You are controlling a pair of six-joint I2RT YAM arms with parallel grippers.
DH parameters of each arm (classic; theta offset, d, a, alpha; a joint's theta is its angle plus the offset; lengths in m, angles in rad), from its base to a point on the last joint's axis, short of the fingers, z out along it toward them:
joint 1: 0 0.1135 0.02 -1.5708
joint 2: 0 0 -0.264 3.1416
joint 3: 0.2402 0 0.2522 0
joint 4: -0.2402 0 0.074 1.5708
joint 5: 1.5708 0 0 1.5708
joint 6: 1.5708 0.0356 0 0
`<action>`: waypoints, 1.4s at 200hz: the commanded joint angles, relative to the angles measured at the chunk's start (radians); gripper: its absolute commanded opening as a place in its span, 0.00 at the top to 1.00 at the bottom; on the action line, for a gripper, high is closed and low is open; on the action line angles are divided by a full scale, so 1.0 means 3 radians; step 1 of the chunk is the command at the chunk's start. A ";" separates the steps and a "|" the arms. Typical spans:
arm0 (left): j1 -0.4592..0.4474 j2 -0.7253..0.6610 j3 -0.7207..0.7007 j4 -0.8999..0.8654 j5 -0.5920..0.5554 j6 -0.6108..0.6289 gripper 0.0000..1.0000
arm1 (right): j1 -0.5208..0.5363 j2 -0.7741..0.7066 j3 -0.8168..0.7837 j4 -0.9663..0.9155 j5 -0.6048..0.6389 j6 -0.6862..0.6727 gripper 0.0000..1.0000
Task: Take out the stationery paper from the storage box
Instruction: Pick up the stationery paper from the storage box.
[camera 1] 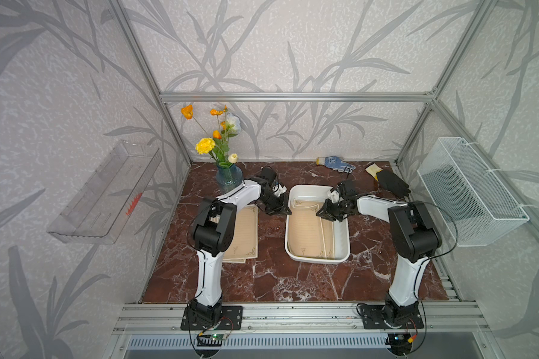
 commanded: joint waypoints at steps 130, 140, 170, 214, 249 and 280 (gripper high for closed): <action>-0.0038 -0.0282 -0.0139 0.0052 -0.0278 0.0091 0.65 | -0.0003 -0.0988 0.0057 -0.0503 -0.0159 -0.0753 1.00; -0.0023 -0.0355 -0.0175 0.0130 -0.0263 0.0094 0.63 | -0.0003 -0.1098 0.0036 -0.0527 -0.0155 -0.0845 1.00; 0.0016 -0.0607 -0.0258 0.0328 -0.0172 0.0162 0.62 | -0.0003 -0.1361 0.0064 -0.0615 -0.0305 -0.1124 1.00; 0.0143 -0.1381 -0.0764 0.1186 -0.0091 0.0341 0.61 | 0.0002 -0.1956 0.0081 -0.0599 -0.0513 -0.1477 1.00; 0.0186 -0.1852 -0.1191 0.1965 0.0160 0.0370 0.58 | 0.0002 -0.2492 -0.0132 -0.0206 -0.0540 -0.1571 1.00; 0.0192 -0.1987 -0.1337 0.2319 0.0543 0.0365 0.58 | 0.0002 -0.2805 -0.0240 0.0061 -0.0721 -0.1556 1.00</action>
